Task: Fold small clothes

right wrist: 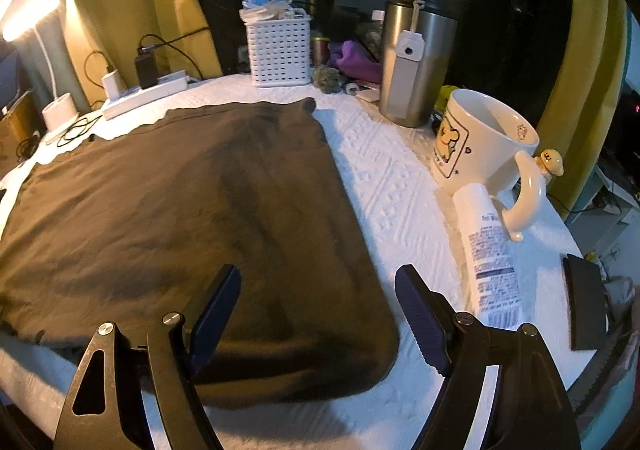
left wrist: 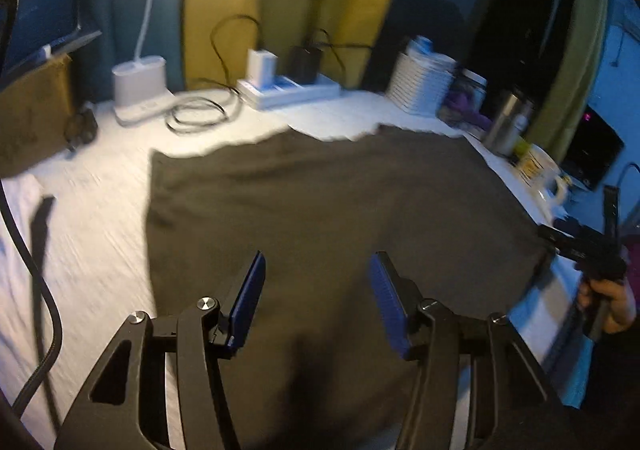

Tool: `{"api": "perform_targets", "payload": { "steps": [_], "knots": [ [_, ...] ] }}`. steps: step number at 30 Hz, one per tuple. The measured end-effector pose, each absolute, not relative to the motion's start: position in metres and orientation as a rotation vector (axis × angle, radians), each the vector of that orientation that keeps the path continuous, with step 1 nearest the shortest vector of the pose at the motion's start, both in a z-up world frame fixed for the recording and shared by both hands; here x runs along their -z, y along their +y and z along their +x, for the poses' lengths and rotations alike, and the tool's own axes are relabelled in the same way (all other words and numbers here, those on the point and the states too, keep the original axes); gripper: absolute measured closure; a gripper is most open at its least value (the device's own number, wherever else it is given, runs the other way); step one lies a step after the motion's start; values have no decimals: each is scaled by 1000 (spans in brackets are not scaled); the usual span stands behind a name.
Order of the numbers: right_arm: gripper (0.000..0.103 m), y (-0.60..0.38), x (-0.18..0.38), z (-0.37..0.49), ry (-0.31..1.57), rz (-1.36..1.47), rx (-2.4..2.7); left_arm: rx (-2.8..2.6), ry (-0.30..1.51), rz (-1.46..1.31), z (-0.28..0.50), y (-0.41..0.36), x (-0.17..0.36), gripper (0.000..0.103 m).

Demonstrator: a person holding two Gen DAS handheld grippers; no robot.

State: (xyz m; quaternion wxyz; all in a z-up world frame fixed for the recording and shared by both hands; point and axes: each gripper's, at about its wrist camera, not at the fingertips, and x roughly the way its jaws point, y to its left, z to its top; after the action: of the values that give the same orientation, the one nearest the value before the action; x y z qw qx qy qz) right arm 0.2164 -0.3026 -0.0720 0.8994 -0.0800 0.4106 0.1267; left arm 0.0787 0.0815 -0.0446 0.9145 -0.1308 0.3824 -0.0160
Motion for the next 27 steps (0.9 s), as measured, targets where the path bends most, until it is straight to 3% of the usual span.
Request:
{"api": "perform_targets", "payload": {
  "steps": [10, 22, 25, 27],
  "knots": [
    [22, -294, 99, 188, 866, -195, -258, 15, 879, -257, 58, 57, 84, 49],
    [22, -323, 92, 150, 884, -107, -267, 9, 818, -227, 29, 49, 68, 48],
    [14, -331, 93, 141, 908, -41, -302, 4, 800, -226, 26, 48, 64, 47],
    [12, -331, 94, 137, 920, -14, -321, -1, 787, -231, 24, 48, 61, 39]
  ]
}}
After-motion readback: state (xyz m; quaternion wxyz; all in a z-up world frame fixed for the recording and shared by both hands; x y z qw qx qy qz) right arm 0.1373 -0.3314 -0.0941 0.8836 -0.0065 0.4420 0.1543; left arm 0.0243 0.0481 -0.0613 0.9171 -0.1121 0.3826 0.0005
